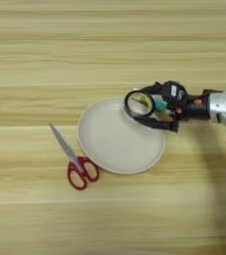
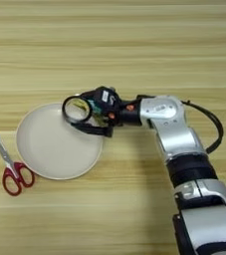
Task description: Move the objects on the table
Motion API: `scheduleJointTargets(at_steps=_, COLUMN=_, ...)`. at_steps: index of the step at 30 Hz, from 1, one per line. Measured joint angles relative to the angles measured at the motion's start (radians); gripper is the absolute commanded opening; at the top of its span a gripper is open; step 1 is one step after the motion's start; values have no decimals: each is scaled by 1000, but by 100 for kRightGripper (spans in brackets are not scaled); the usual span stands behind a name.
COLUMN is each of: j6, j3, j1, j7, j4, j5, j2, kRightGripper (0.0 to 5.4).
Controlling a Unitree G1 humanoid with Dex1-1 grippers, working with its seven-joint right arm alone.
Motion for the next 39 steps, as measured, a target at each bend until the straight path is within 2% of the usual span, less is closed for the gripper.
scheduleJointTargets(at_steps=22, j6=-51, j3=-98, j1=-12, j7=-21, j4=150, j5=7, j2=-88, kRightGripper=404)
scheduleJointTargets(at_steps=34, j6=-111, j3=-125, j1=-41, j7=-16, j4=265, j5=6, j2=-158, kRightGripper=404)
scheduleJointTargets(at_steps=39, j6=-145, j3=-125, j1=-45, j7=-1, j4=309, j5=5, j2=-167, kRightGripper=404)
